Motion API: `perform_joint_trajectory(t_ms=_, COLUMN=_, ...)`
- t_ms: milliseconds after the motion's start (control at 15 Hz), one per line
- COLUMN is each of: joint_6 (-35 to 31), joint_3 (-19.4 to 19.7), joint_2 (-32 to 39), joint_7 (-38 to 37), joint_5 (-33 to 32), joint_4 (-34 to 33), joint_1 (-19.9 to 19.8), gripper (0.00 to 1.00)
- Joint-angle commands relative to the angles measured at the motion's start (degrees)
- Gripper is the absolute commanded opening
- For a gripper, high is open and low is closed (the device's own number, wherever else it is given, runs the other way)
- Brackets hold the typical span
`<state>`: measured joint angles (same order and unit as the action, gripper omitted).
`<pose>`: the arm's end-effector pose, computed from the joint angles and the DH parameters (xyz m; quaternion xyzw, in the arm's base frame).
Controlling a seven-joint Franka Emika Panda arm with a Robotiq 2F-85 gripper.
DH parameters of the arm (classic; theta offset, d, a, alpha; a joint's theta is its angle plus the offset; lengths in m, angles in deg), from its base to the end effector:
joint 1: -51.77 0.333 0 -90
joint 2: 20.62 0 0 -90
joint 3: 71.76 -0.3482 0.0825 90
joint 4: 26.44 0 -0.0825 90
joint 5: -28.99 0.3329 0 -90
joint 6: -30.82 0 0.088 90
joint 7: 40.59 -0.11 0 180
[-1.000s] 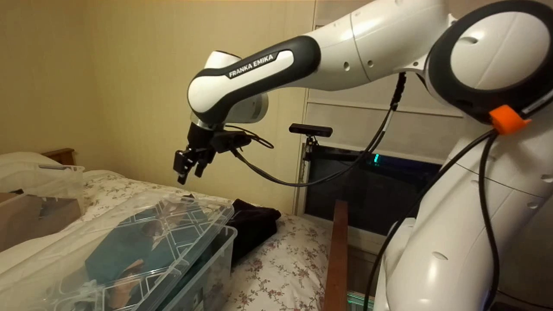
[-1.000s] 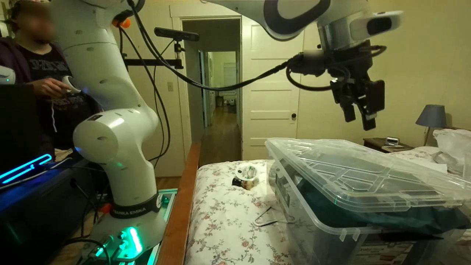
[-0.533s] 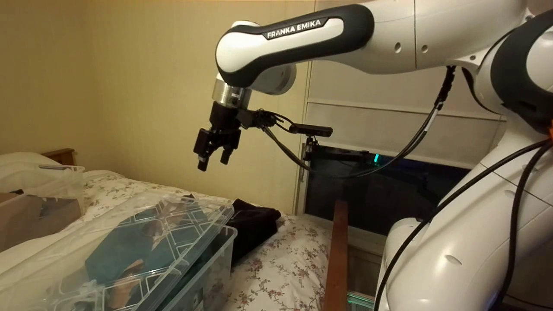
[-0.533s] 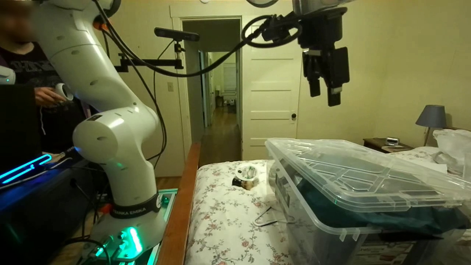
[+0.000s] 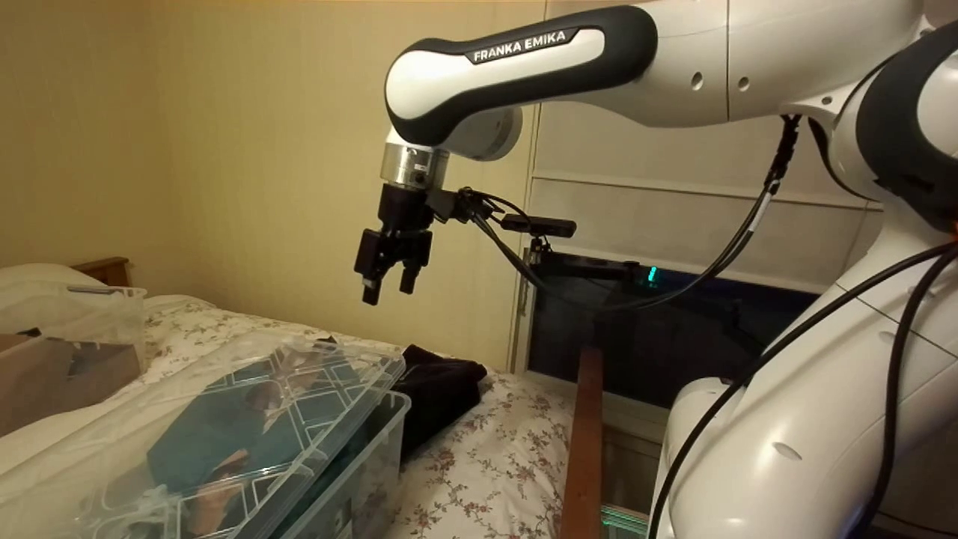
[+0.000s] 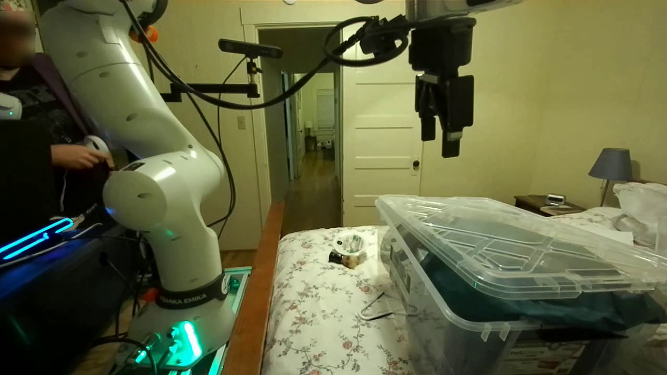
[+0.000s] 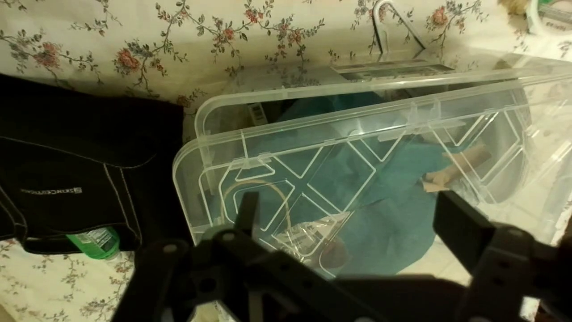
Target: Move the storage box slightly and place the lid on top of it
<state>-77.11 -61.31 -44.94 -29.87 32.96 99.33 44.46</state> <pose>0.3557 -0.1228 0.5972 -0.9940 0.0641 -0.0683 0.0561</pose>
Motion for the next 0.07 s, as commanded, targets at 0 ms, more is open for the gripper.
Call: perform_joint_trajectory(t_ms=0, joint_6=0.12, joint_3=0.16, joint_2=0.04, joint_7=-0.04, joint_5=-0.06, joint_4=-0.13, joint_1=0.17, gripper=1.0)
